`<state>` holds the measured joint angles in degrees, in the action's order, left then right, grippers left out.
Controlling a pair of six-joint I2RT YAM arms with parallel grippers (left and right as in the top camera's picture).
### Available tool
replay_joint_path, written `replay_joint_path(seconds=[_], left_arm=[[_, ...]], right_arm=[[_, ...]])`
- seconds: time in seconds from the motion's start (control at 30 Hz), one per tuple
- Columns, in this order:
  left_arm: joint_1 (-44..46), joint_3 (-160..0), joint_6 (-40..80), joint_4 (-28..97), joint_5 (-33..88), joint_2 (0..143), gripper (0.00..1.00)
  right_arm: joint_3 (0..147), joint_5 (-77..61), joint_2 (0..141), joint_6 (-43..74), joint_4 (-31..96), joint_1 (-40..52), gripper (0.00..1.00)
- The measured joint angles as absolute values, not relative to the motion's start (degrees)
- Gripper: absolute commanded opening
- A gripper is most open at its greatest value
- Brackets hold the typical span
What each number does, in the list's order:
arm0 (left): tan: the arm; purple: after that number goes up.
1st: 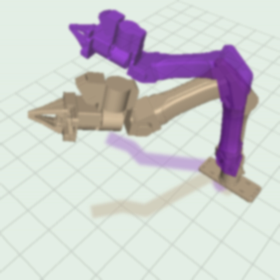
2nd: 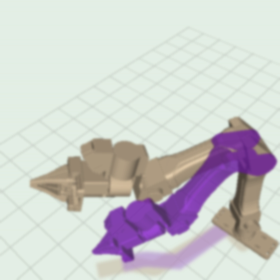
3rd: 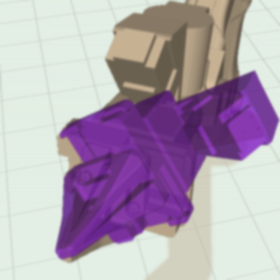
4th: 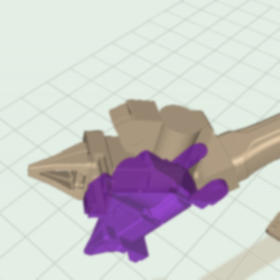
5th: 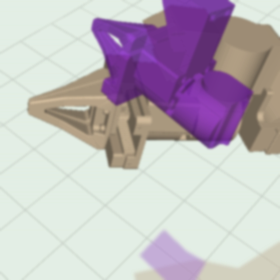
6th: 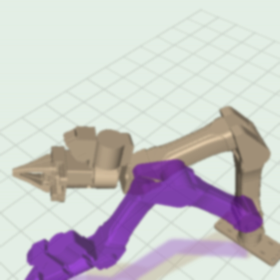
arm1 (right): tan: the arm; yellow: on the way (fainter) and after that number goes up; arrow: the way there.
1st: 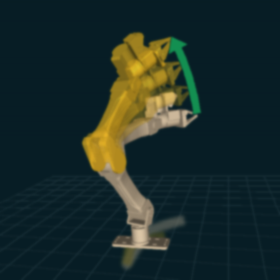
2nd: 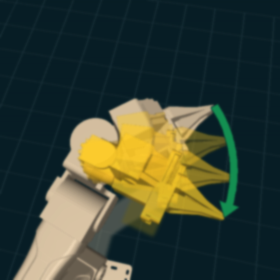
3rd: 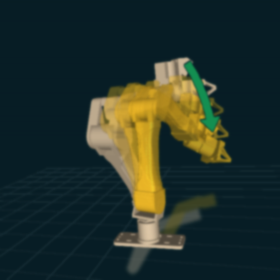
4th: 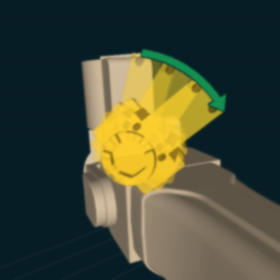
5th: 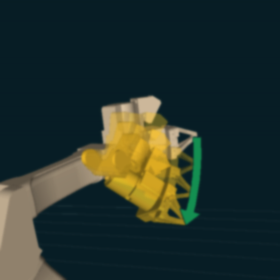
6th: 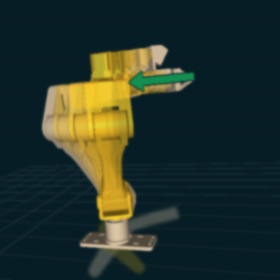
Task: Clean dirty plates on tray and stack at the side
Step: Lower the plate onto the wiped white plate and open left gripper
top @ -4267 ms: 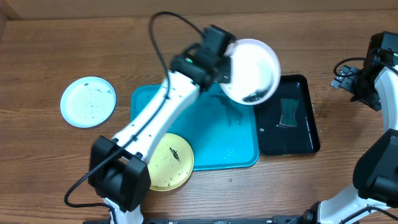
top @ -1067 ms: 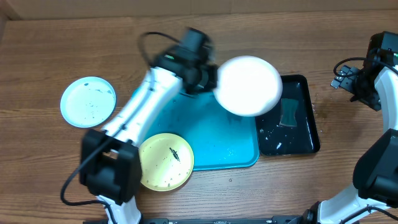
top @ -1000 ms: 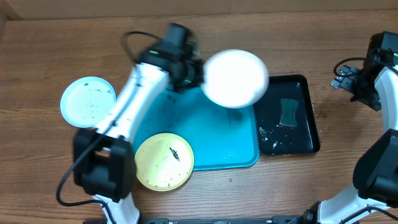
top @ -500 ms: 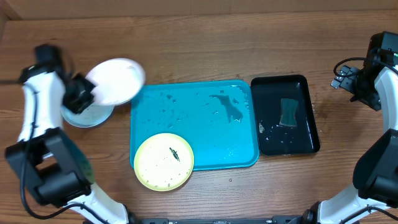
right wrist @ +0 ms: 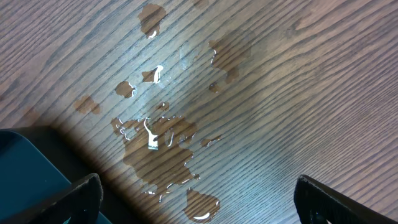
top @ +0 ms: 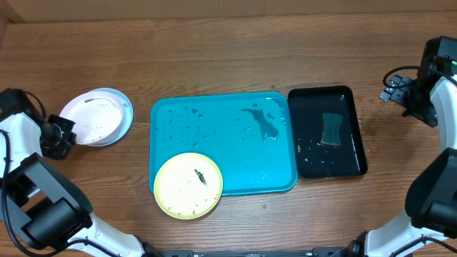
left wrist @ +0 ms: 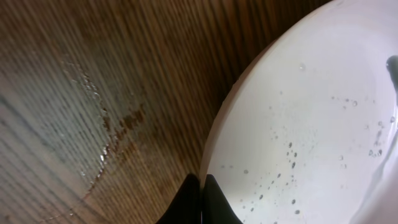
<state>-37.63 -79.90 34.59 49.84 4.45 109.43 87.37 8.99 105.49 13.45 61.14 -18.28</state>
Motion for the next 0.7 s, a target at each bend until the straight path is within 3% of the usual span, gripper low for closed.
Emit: replay_joint_path(seconds=[0.3, 0.37, 0.4, 0.5, 0.7], left_arm=[[-34.06, -78.76, 34.13, 47.31, 4.23, 109.43, 0.06], [-33.50, -78.76, 34.06, 47.18, 3.99, 109.43, 0.34], [-33.34, -78.76, 33.82, 47.16, 3.97, 109.43, 0.67], [-33.08, -78.76, 33.47, 47.16, 3.73, 109.43, 0.80], [-33.08, -78.74, 32.56, 48.62, 5.41, 109.43, 0.85]], right_arm=[[87.37, 8.97, 105.49, 13.45, 61.17, -18.28, 1.00], [87.37, 8.97, 105.49, 13.45, 61.12, -18.28, 1.00], [87.37, 8.97, 105.49, 13.45, 61.10, -18.28, 1.00], [87.37, 8.97, 105.49, 13.45, 61.12, -18.28, 1.00], [87.37, 8.97, 105.49, 13.45, 61.12, -18.28, 1.00]])
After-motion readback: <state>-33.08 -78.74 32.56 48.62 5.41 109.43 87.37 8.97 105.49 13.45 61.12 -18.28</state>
